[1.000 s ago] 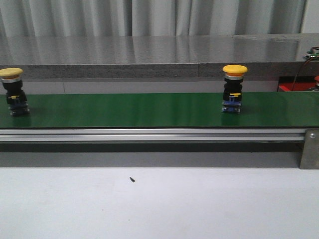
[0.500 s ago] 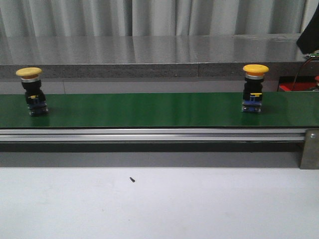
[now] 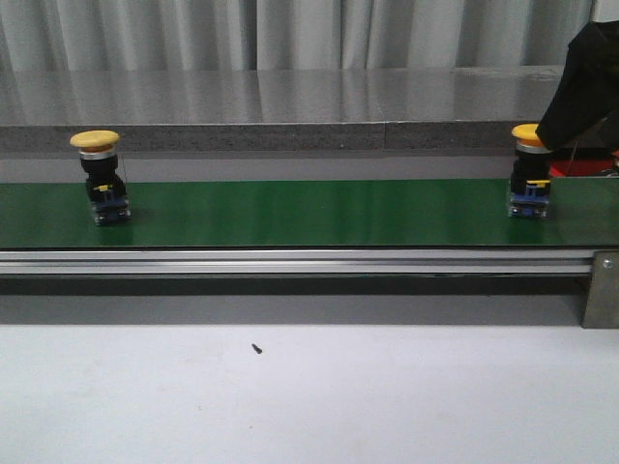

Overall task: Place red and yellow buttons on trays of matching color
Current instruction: 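Grasp the first yellow button at the belt's end with the right gripper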

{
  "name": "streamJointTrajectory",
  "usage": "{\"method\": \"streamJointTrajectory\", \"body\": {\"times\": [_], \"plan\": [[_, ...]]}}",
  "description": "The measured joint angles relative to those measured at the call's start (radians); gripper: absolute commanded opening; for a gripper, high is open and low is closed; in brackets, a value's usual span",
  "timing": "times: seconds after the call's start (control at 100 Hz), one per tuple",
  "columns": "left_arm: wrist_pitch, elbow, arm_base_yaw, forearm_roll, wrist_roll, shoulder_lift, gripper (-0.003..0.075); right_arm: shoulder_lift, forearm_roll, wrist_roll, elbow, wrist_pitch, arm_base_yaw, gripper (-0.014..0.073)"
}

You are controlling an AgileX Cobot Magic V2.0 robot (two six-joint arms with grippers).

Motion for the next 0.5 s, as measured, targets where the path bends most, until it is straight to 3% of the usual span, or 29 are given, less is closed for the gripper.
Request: {"method": "streamJointTrajectory", "body": {"times": [0.19, 0.29, 0.41, 0.5], "plan": [[-0.001, 0.000, 0.000, 0.000, 0.000, 0.000, -0.0020, 0.055, 0.000, 0.000, -0.035, -0.007, 0.000, 0.0549], [-0.003, 0.000, 0.000, 0.000, 0.000, 0.000, -0.0020, 0.080, 0.000, 0.000, -0.047, -0.017, 0.000, 0.0434], [-0.005, 0.000, 0.000, 0.000, 0.000, 0.000, -0.0020, 0.104, 0.000, 0.000, -0.051, -0.021, 0.000, 0.0227], [-0.007, 0.000, 0.000, 0.000, 0.000, 0.000, -0.0020, 0.112, -0.002, 0.000, -0.055, -0.031, 0.000, 0.0191]]}}
